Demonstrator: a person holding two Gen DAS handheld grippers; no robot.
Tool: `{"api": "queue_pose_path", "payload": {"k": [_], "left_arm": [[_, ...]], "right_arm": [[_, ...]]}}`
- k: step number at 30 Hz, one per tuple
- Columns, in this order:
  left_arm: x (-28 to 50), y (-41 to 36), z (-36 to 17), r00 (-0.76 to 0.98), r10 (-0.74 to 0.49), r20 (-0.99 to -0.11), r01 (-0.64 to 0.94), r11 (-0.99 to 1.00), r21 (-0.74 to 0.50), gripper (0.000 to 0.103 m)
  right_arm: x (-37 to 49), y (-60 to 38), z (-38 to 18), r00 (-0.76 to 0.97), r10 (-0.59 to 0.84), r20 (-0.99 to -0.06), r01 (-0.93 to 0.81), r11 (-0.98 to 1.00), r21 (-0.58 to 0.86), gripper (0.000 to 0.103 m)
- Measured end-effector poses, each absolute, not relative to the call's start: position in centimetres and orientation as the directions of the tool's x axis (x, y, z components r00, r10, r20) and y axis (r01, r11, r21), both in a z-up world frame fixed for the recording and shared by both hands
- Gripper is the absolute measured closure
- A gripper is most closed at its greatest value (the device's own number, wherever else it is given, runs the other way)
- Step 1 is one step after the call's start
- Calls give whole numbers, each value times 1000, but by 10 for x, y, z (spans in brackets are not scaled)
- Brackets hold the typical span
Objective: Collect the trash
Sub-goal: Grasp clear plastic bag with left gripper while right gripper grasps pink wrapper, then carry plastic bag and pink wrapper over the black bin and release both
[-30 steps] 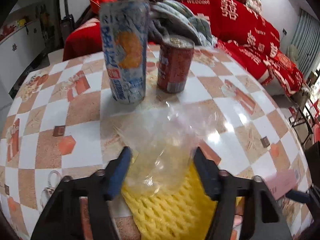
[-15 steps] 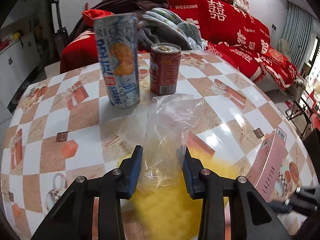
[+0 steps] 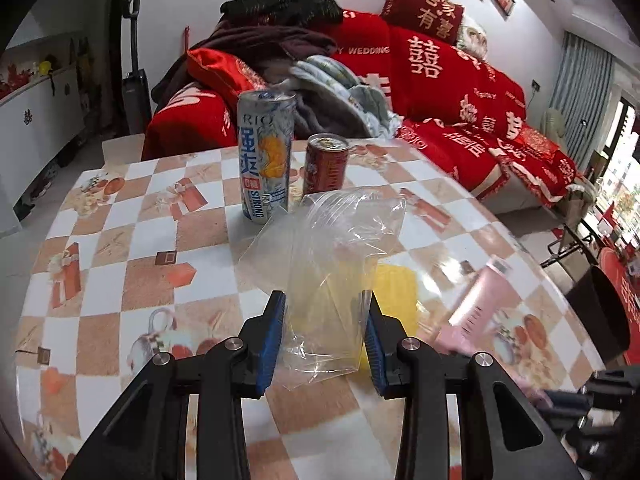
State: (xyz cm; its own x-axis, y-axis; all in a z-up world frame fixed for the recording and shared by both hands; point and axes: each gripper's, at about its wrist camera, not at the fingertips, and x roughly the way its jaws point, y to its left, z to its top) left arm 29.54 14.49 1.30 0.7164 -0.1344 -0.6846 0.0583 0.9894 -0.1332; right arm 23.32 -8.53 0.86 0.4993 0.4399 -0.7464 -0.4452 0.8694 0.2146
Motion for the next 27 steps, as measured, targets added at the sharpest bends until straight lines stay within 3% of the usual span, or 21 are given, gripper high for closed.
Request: {"api": "queue_pose_path", "payload": {"k": [10, 27], "left_arm": [[245, 95, 33, 714, -242, -656, 193, 970, -149, 0], [202, -56, 52, 628, -432, -647, 457, 878, -143, 0]], "right_arm": [[193, -148, 29, 570, 426, -703, -299, 904, 305, 93], [129, -265, 54, 699, 321, -639, -110, 931, 348, 93]]}}
